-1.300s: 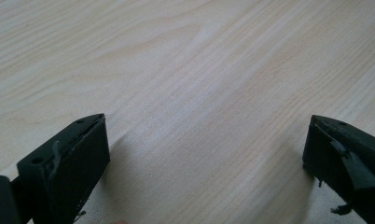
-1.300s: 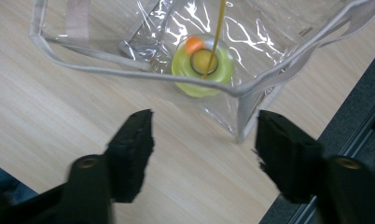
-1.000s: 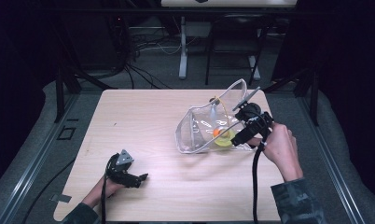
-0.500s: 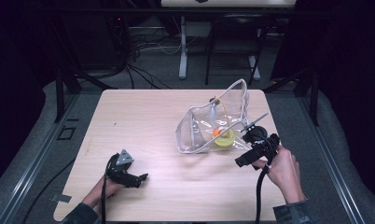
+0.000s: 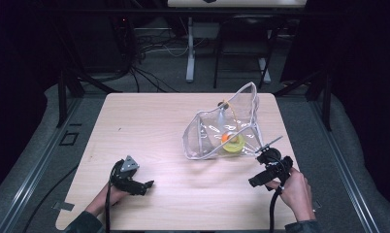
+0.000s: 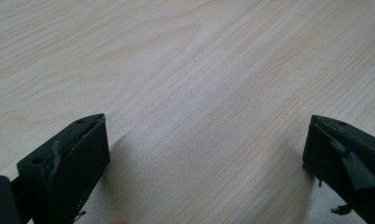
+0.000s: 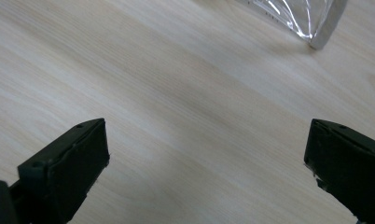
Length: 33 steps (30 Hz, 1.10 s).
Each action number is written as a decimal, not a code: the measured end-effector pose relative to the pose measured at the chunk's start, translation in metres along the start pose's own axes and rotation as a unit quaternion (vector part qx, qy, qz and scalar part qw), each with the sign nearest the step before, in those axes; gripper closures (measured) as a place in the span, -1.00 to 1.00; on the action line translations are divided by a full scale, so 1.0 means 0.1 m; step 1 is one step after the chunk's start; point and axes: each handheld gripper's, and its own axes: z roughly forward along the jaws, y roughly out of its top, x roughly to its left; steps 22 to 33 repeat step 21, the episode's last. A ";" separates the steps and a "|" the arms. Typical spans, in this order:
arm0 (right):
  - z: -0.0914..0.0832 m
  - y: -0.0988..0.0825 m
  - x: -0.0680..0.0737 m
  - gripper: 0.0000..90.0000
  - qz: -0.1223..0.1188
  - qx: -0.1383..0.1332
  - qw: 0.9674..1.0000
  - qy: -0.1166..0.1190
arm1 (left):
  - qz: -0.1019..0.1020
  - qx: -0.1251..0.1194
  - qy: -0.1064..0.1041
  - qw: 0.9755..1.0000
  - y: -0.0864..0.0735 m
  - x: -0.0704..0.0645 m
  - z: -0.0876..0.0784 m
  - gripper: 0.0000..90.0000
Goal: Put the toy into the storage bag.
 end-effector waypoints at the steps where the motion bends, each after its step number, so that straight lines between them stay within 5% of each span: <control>1: 0.03 -0.02 -0.01 -1.00 0.000 0.004 1.000 -0.005 | 0.000 0.000 0.000 1.000 0.00 0.00 0.00 -0.99; 33: 0.25 -0.21 -0.11 -0.97 0.017 0.028 0.999 -0.029 | 0.001 0.002 -0.002 1.000 0.00 0.00 0.00 -0.99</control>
